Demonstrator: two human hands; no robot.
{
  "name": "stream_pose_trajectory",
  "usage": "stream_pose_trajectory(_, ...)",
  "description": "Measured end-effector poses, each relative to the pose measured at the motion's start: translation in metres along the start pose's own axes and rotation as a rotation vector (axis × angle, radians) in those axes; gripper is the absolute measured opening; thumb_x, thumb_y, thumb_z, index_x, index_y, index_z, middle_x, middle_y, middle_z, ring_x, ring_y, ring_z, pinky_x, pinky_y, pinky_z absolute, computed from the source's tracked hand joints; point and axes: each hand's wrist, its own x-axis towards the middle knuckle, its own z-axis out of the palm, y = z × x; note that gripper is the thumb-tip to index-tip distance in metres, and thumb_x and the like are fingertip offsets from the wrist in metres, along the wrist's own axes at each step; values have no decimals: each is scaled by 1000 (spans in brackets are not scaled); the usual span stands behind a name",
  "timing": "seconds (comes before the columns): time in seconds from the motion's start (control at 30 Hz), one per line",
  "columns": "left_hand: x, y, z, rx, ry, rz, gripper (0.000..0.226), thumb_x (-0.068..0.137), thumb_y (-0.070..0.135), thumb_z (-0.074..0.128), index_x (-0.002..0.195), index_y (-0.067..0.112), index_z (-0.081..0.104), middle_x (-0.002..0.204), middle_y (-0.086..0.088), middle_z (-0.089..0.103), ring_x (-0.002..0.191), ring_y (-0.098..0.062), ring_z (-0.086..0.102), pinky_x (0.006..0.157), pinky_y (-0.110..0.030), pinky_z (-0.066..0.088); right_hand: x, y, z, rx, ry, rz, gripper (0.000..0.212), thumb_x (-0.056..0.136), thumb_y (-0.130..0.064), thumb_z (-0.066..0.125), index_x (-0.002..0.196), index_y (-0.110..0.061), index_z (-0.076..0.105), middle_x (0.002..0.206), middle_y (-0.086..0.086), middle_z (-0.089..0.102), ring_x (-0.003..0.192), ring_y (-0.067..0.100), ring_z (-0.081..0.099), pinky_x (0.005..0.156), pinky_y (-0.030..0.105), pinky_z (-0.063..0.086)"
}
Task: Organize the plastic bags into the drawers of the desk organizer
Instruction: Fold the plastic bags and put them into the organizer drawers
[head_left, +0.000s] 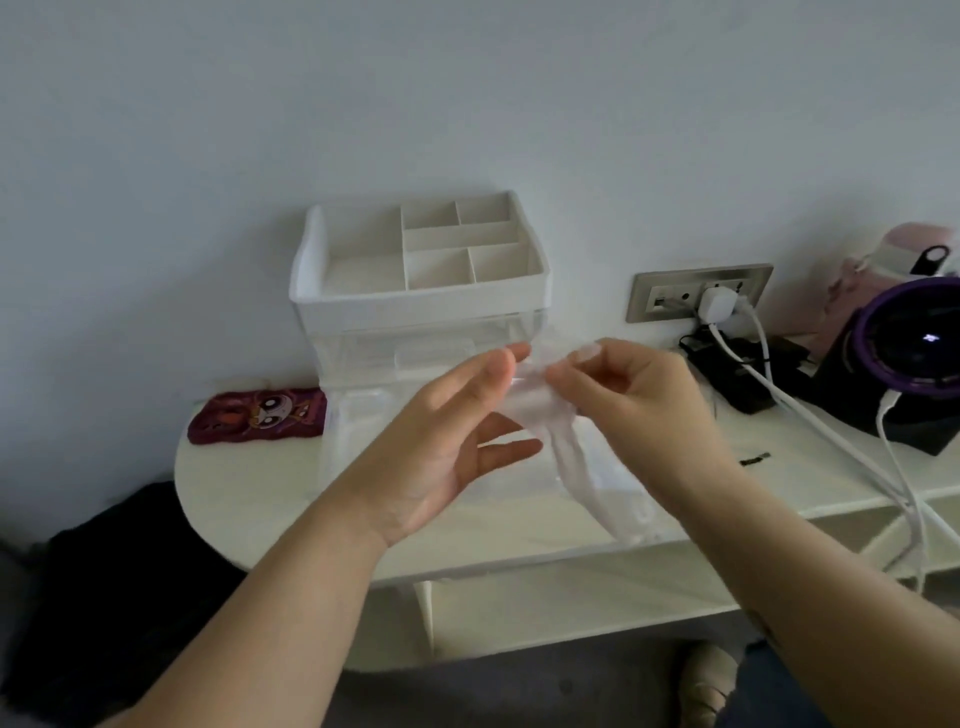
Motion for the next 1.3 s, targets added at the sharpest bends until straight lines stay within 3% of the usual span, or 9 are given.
stream_pose_trajectory(0.13,-3,9,-21,-164,-14,88,58,74,52,70,121,19,63,125,-7,62,117,-23,58,101,-43,45,9,-11,43,-181,17,-219,7,80,-31,69,80,-24,68,85,-11,65,82,0,61,71,9,46)
stream_pose_trajectory(0.27,-6,8,-47,-172,204,26,16,86,28,65,100,23,72,102,-9,69,92,-20,66,77,-34,55,21,5,72,-433,-174,-343,24,88,-35,61,107,-24,70,116,-6,58,109,6,51,91,13,37)
stream_pose_trajectory(0.47,-12,-2,-70,250,518,-178,28,91,16,60,119,19,55,108,-1,66,93,-14,68,84,-36,56,28,25,82,-733,-387,-324,33,94,-39,51,124,-30,60,142,-9,44,126,15,43,103,36,40)
stream_pose_trajectory(0.63,-15,-3,-81,753,609,-169,65,88,8,59,142,32,32,121,10,56,95,-13,65,89,-38,53,37,17,89,-746,-476,-345,28,92,-29,57,120,-26,63,128,-9,53,115,10,51,96,16,35)
stream_pose_trajectory(0.9,-15,-6,-75,1451,651,-71,59,88,-3,45,139,22,30,121,-4,54,100,-24,59,74,-36,49,47,13,83,-1049,-551,-237,38,92,-31,56,130,-32,52,134,-11,51,120,13,50,94,29,43)
stream_pose_trajectory(1.03,-13,-2,-73,1607,608,-135,54,86,-2,47,133,19,30,118,-3,48,84,-23,61,57,-31,41,51,13,79,-1192,-569,-155,50,84,-45,63,130,-33,49,126,-10,56,112,14,55,86,30,45)
stream_pose_trajectory(1.13,-13,-2,-70,1716,617,-163,53,87,5,53,133,19,30,121,-3,44,93,-23,58,62,-28,38,54,14,80,-1184,-605,-100,58,77,-52,68,129,-34,49,120,-11,58,108,13,56,87,30,46)
stream_pose_trajectory(1.2,-14,-1,-68,1804,704,-98,52,87,13,60,132,18,32,123,-5,41,101,-23,53,72,-28,39,56,13,82,-1177,-617,-92,63,75,-53,70,130,-33,48,120,-11,58,108,14,55,87,30,45)
stream_pose_trajectory(1.3,-13,0,-58,1697,722,105,42,87,13,62,124,19,43,118,-2,45,85,-13,49,62,-20,34,57,11,82,-1174,-640,-82,67,74,-52,71,133,-31,47,119,-10,57,108,14,55,87,30,45)
